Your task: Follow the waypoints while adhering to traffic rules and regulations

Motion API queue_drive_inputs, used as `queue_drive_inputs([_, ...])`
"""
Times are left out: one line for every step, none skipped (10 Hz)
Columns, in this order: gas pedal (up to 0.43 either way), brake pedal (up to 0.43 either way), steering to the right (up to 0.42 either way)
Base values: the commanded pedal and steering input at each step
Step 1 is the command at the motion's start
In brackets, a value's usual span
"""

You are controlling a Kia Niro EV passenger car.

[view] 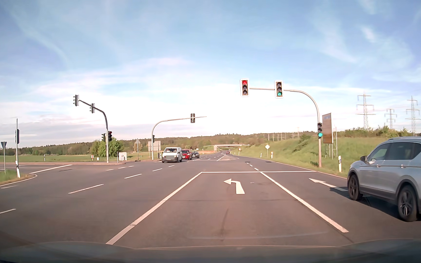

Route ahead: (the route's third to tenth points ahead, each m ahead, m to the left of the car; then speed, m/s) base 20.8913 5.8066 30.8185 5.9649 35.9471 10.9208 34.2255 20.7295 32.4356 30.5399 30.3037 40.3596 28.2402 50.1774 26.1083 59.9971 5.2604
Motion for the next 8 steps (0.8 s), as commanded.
queue_drive_inputs([0.000, 0.183, 0.000])
queue_drive_inputs([0.000, 0.189, 0.000])
queue_drive_inputs([0.000, 0.189, 0.000])
queue_drive_inputs([0.000, 0.189, 0.000])
queue_drive_inputs([0.000, 0.189, 0.000])
queue_drive_inputs([0.000, 0.189, 0.000])
queue_drive_inputs([0.000, 0.195, 0.000])
queue_drive_inputs([0.000, 0.195, -0.001])
